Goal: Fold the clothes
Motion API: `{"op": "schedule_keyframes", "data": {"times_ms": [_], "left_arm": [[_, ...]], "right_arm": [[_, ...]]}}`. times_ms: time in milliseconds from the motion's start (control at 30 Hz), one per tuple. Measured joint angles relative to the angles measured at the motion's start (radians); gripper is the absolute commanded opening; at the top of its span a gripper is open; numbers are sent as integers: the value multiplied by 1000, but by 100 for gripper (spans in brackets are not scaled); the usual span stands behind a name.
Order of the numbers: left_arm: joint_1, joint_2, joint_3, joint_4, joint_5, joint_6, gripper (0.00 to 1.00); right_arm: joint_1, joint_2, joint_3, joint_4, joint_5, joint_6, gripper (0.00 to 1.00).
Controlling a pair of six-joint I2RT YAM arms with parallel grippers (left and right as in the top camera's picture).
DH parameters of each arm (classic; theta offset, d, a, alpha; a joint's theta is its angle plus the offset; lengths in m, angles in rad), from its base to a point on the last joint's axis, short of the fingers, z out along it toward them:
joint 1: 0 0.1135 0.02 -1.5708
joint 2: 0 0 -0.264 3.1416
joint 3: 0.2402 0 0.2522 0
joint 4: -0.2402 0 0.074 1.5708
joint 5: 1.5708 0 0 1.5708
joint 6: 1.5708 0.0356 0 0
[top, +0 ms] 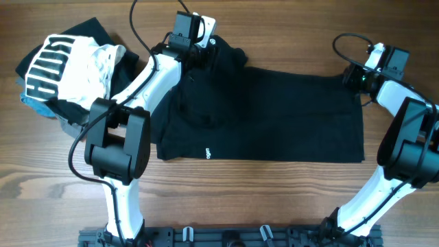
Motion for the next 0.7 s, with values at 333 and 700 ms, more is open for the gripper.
{"op": "schedule_keyframes", "data": {"times_ms": [333,700], "left_arm": [[0,0,0,14,0,0,72],[0,6,0,162,0,3,77]], "right_arm": [[-18,-10,2,-69,-78,-2,4],[-58,-239,-11,-129,-77,21,4]]}}
